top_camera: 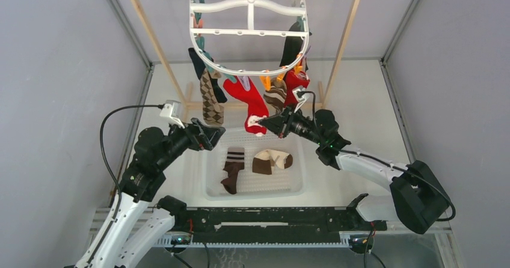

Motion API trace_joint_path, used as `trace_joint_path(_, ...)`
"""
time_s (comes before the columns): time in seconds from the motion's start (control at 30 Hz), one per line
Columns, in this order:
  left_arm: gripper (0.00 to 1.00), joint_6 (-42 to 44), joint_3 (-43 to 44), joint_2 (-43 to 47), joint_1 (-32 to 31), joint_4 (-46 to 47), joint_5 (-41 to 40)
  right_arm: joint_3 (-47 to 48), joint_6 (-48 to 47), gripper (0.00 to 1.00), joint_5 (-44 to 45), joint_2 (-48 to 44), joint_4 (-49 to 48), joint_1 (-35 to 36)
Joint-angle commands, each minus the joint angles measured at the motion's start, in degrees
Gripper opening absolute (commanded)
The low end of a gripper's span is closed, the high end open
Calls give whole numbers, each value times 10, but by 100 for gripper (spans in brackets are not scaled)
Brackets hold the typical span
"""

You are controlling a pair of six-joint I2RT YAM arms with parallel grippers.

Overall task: Remove the socks clipped to the hanger
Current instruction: Remove the sock from the hanger.

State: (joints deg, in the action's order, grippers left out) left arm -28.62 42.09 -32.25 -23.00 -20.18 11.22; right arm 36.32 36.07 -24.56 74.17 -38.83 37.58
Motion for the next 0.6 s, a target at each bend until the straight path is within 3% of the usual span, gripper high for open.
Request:
trace_joint_path(0.0,100,-11,-11,-2,2,36,15,-3,-18,0,-9,-38,8,-28)
trace_joint_path(0.57,100,-11,-11,-14,2,46,20,-7,-22,0,-50,-75,41,-123)
